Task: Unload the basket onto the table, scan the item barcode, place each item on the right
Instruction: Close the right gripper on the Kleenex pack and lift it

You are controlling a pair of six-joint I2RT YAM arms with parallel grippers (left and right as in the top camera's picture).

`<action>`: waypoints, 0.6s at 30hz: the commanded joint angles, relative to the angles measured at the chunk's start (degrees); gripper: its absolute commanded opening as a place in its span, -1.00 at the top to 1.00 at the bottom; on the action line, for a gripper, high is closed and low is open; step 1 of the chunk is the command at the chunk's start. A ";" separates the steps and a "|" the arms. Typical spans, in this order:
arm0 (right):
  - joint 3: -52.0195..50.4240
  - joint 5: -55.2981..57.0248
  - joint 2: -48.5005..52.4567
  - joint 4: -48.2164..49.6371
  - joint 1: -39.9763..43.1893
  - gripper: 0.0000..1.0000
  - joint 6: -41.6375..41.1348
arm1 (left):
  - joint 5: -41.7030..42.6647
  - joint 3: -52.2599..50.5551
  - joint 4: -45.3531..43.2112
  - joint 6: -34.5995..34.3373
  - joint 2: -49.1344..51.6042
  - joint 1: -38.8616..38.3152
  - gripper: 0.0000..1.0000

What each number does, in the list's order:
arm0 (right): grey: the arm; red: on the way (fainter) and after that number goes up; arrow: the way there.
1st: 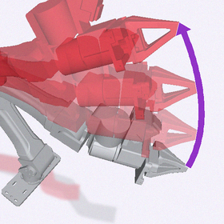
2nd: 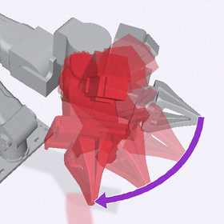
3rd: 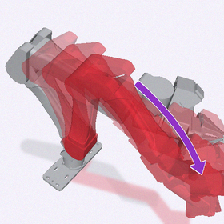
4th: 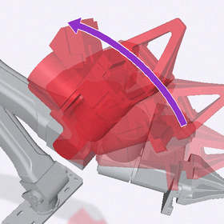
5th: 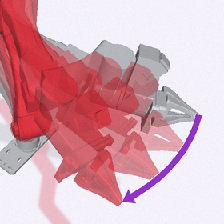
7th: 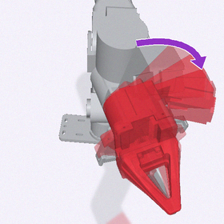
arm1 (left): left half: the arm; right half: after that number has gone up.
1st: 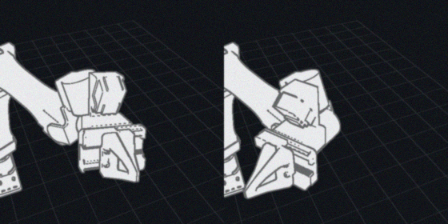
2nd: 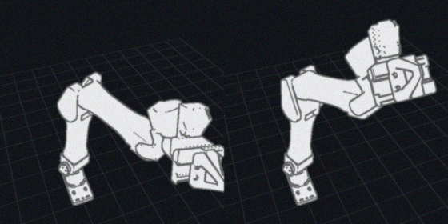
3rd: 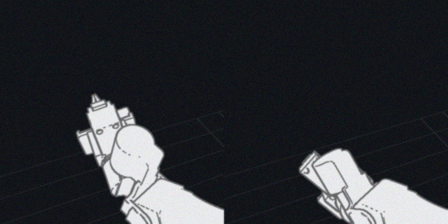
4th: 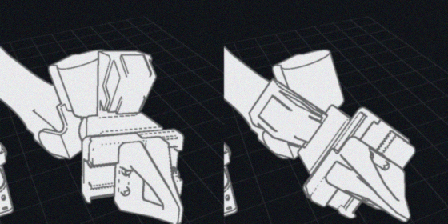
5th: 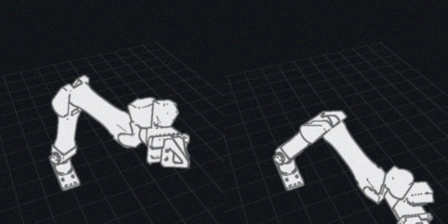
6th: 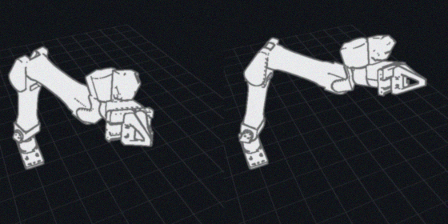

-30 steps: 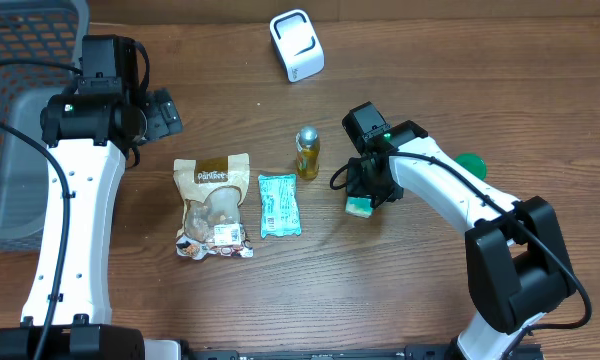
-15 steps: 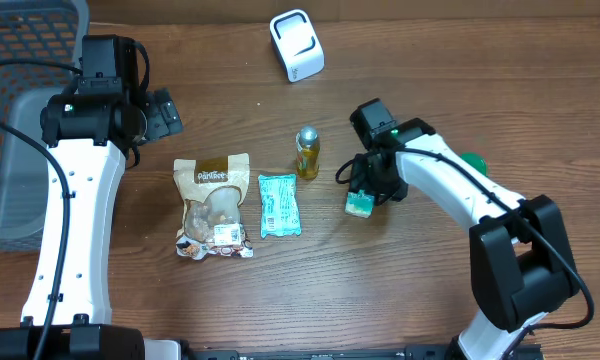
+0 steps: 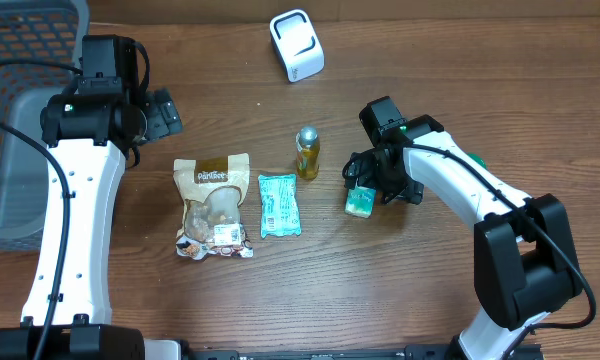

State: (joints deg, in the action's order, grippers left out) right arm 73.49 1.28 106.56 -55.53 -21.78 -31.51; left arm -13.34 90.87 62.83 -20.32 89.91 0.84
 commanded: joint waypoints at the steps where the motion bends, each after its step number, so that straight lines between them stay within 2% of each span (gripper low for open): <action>1: 1.46 -0.11 -1.77 0.07 0.00 -1.00 -0.20 | -0.55 0.26 -0.04 1.51 -0.20 -0.11 -0.99; 15: 1.49 -0.11 -1.77 -0.09 0.66 -0.95 0.00 | -0.57 0.26 -0.04 1.51 -0.20 -0.11 -0.99; 16: 1.49 -0.11 -1.77 -0.42 1.03 -0.90 0.04 | -0.55 0.26 -0.04 1.49 -0.20 -0.11 -0.99; 18: 1.49 -1.66 -1.77 -0.85 2.12 -0.66 1.03 | -0.55 0.24 -0.04 1.49 -0.20 -0.11 -0.99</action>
State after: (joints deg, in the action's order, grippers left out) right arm 73.49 1.13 106.56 -56.05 -21.41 -31.64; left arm -13.34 90.87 62.83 -20.32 89.91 0.84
